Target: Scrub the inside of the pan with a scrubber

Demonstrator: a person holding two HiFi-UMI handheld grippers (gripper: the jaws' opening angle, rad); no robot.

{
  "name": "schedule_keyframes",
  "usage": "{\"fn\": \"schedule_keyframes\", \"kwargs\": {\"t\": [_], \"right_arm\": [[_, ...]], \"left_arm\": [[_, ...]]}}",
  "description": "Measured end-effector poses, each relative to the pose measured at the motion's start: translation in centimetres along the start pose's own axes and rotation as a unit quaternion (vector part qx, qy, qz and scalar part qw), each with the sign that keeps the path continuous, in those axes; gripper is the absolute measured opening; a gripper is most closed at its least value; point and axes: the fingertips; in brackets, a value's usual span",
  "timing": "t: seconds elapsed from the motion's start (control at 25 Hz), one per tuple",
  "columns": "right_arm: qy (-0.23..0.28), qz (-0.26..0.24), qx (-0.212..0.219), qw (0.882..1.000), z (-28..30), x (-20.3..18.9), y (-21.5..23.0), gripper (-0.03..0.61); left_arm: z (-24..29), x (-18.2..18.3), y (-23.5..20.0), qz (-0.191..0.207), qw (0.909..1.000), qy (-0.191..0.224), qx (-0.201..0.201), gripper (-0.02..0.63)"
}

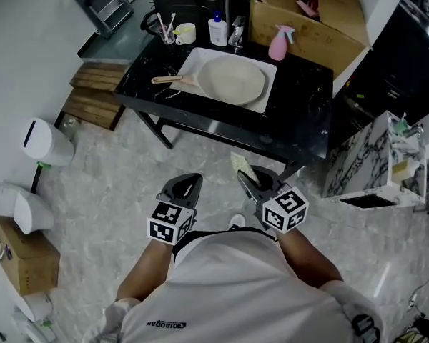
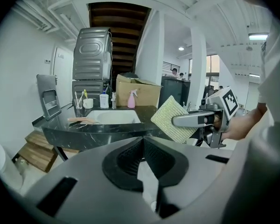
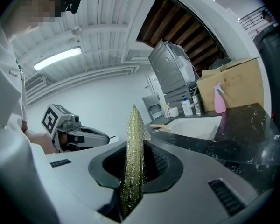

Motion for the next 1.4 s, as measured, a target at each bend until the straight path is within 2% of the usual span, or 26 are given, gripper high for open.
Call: {"fn": "schedule_keyframes", "kwargs": {"t": [0.2,0.6,0.92,1.16,1.4], "right_arm": [[-0.005,0.003,-0.02,1.0,0.4,-0.1,3.5,0.077],[-0.006,-0.003,-0.035,0.999,1.7,1.3,7.2,0.077],[-0.002,-0.001,-0.089,0.996,5.3,1.5,12.7,0.077],[0.004,-0.001,-0.135,0.991,11.2,2.6,16.2,0.077],[0.005,-0.002,-0.19,0.982,17.6,3.7,18.7,0.077]], "left_arm": [[3.1,0.2,-1.1,0.0,1.0,-0.005,-0.003,0.015],[7.8,0.9,-3.6,-0.001,0.9999,-0.013,-0.011,0.015],[14.9,2.7,-7.6,0.019,0.9979,-0.004,-0.062,0.015],[20.2,4.3,-13.4,0.033,0.993,-0.012,-0.113,0.015],[24.7,6.3,-20.0,0.057,0.9835,-0.017,-0.171,0.015]]}}
Point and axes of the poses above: the fingertips, and each gripper's own axes: z forward along the fingers, y to its right, x out of its top, and after that the axes turned 14 degrees about y, right-handed
